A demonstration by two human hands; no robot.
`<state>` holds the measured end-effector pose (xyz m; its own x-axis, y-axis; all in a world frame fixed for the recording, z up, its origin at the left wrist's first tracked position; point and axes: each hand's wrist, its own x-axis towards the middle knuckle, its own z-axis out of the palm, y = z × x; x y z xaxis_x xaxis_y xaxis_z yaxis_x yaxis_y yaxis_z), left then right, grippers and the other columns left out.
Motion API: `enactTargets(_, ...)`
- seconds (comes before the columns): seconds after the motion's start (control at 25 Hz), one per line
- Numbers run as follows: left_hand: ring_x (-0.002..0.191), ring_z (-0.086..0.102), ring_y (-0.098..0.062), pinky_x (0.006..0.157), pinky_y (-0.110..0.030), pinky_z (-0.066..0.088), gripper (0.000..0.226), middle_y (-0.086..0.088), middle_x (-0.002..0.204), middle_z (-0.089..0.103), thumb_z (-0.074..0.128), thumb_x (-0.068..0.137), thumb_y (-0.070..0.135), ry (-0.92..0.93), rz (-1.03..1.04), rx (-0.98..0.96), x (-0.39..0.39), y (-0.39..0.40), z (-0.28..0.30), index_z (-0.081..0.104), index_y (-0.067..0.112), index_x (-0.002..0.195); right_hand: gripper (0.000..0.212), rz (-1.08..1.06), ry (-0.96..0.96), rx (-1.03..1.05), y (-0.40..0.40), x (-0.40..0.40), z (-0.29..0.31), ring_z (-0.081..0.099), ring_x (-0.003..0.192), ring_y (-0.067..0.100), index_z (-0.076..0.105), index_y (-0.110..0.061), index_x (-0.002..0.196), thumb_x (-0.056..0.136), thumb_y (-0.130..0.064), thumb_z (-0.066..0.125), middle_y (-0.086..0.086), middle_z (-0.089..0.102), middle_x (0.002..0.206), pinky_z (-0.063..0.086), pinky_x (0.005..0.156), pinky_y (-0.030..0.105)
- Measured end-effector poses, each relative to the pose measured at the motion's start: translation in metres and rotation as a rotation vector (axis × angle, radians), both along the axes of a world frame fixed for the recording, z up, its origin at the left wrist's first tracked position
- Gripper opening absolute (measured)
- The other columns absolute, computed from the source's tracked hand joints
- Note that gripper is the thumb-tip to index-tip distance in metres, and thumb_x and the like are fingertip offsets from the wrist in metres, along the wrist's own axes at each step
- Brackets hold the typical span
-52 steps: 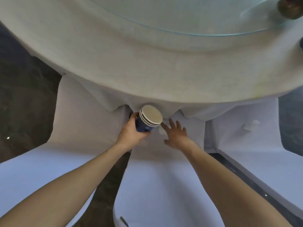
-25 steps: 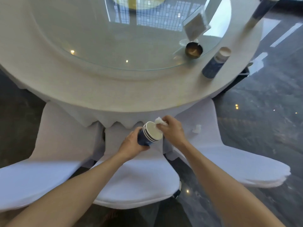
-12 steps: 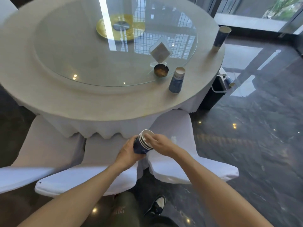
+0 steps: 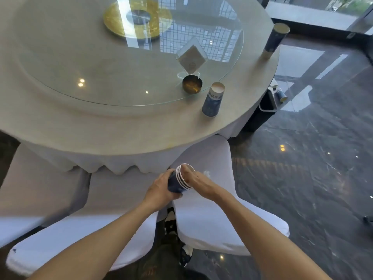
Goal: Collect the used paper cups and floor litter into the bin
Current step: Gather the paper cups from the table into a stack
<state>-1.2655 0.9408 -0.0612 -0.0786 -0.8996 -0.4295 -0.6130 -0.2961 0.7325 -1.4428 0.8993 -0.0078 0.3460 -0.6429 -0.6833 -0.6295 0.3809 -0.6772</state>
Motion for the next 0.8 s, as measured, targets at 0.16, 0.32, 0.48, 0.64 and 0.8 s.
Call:
enactTargets(0.16, 0.117, 0.064, -0.024, 0.091, -0.039, 0.054, 0.087, 0.002, 0.131, 0.065, 0.093, 0.065, 0.031, 0.03, 0.024, 0.058, -0.011, -0.033, -0.02, 0.051, 0.033, 0.141, 0.073, -0.078, 0.068, -0.186, -0.033, -0.03, -0.02, 0.07, 0.109, 0.026, 0.075, -0.014, 0.122, 0.096, -0.073, 0.04, 0.009, 0.077, 0.116, 0.054, 0.1, 0.05)
enactTargets(0.32, 0.122, 0.061, -0.024, 0.094, -0.041, 0.053, 0.085, 0.001, 0.134, 0.064, 0.093, 0.068, 0.031, 0.04, 0.056, 0.127, -0.013, -0.053, -0.041, 0.05, 0.029, 0.141, 0.058, -0.185, 0.19, -0.288, -0.067, -0.061, -0.05, 0.066, 0.12, 0.025, 0.073, -0.012, 0.123, 0.097, -0.06, 0.052, 0.006, 0.074, 0.126, 0.053, 0.101, 0.042)
enactTargets(0.48, 0.122, 0.059, -0.024, 0.091, -0.036, 0.05, 0.082, 0.0, 0.135, 0.06, 0.093, 0.069, 0.031, 0.015, 0.077, 0.158, -0.014, -0.06, -0.065, 0.049, 0.024, 0.138, 0.072, -0.028, 0.424, -0.218, -0.086, -0.096, -0.099, 0.027, 0.154, 0.029, 0.038, -0.031, 0.158, 0.093, -0.051, 0.062, 0.004, 0.029, 0.168, 0.034, 0.117, 0.049)
enactTargets(0.64, 0.119, 0.056, -0.016, 0.088, -0.03, 0.044, 0.083, 0.006, 0.133, 0.058, 0.094, 0.068, 0.03, 0.013, 0.12, 0.179, -0.02, -0.063, -0.095, 0.048, 0.026, 0.138, 0.087, 0.258, 0.661, -0.169, -0.097, -0.116, -0.168, 0.0, 0.158, 0.042, 0.014, -0.04, 0.162, 0.094, -0.046, 0.067, 0.008, -0.007, 0.174, 0.021, 0.12, 0.067)
enactTargets(0.8, 0.122, 0.054, -0.013, 0.095, -0.034, 0.048, 0.085, 0.006, 0.137, 0.057, 0.094, 0.071, 0.024, 0.036, 0.139, 0.167, -0.037, -0.071, -0.137, 0.048, 0.023, 0.143, 0.094, 0.387, 0.706, -0.184, -0.097, -0.12, -0.247, -0.005, 0.157, 0.047, 0.01, -0.041, 0.162, 0.093, -0.032, 0.073, 0.01, -0.014, 0.172, 0.02, 0.119, 0.07)
